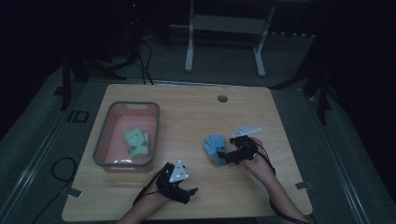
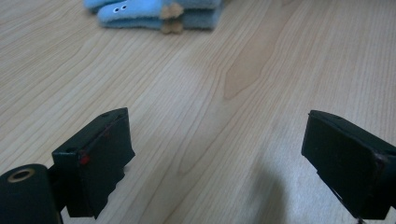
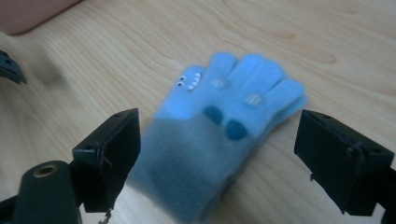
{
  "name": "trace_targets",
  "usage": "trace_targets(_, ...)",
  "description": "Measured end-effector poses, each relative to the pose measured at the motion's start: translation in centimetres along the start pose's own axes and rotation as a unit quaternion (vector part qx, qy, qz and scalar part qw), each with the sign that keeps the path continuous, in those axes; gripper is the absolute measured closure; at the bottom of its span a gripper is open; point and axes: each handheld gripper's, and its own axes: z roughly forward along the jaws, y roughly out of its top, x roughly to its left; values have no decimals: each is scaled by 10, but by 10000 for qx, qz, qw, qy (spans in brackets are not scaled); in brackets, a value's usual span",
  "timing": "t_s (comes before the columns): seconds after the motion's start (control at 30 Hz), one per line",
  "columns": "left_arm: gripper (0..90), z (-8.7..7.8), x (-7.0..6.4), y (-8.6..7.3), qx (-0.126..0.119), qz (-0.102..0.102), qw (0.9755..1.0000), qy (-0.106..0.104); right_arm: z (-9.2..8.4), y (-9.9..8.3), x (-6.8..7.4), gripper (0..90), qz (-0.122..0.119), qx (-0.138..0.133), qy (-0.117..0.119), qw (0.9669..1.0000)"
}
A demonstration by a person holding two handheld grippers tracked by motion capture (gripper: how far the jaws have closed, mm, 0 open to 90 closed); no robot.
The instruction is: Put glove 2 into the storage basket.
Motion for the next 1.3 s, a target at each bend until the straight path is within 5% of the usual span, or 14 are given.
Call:
trace_targets(0.1, 100, 3, 0, 4, -24, 40, 10000, -66, -4, 0, -4, 142, 40, -203, -95, 9997)
trace_targets(0.33, 127, 9, 1, 19, -340, 483, 9982, 54, -17, 5, -20, 140, 650, -422, 52, 9970)
trace_targets(0.6, 141, 21, 1, 39, -522, 863, 9949, 45, -16, 18, -31, 143, 779, -532, 116, 9955)
trace_targets(0.9, 149, 47, 2, 61, -629, 1337, 9887, -250, 19, 28, -40, 273, 812, -228, 259, 9961)
trace_targets(1.2, 206, 73, 10, 67, -493, 1645, 9850, -174, 50, 16, -43, 238, 919, 74, 278, 9954)
trace_targets(1.3, 232, 78, 11, 68, -412, 1807, 9826, -102, 55, 11, -40, 242, 783, 161, 232, 9965)
